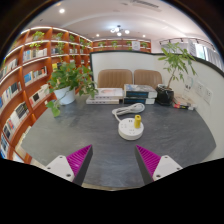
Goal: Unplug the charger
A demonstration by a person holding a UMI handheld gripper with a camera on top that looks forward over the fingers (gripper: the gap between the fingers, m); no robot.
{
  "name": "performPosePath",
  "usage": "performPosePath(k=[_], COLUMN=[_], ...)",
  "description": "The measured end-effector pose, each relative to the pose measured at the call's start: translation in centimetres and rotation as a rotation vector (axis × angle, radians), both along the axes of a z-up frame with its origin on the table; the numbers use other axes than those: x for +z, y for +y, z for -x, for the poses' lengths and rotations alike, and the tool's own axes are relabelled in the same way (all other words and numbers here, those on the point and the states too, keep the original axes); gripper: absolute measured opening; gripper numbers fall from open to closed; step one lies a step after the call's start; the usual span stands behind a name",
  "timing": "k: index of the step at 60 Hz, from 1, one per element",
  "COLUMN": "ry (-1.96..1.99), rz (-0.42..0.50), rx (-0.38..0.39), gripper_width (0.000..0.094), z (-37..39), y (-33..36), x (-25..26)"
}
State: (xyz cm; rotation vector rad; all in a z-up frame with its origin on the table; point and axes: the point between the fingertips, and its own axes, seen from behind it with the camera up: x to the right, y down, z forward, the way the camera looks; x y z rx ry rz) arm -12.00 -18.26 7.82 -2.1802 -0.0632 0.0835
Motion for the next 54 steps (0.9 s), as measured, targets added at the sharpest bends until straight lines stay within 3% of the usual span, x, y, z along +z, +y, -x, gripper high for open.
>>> performPosePath(k=[9, 17, 24, 28, 32, 34, 35, 36, 37, 54], ry=[-0.029, -0.055, -0.053, -0.056, -0.046, -0.018, -0.02, -0.04, -0.06, 0.011], rz=[0.019, -0.012, -0.063, -0.057, -0.046, -0.07, -0.072, -0.073, -0.081, -0.007], rx=[-0.09, -0.104, -0.091, -0.069, -0.042, -0.018, -0.028, -0.044, -0.055, -0.089], gripper_width=[0.0842, 0.0821, 0.0609, 0.0571, 0.0467, 0.0368, 0.0264, 0.0236, 0.0106, 0.0023], z=[-6.8, -9.6, -9.8, -9.2, -8.2, -7.3, -7.5, -8.2, -8.7, -8.6], y=[5.5, 10.6, 14.4, 15.6, 16.3, 16.7, 16.8, 16.9, 17.0, 17.1], x=[-2.7, -3.5, -3.4, -4.3, -5.5, -5.3, -5.3, -5.4, -5.2, -5.0])
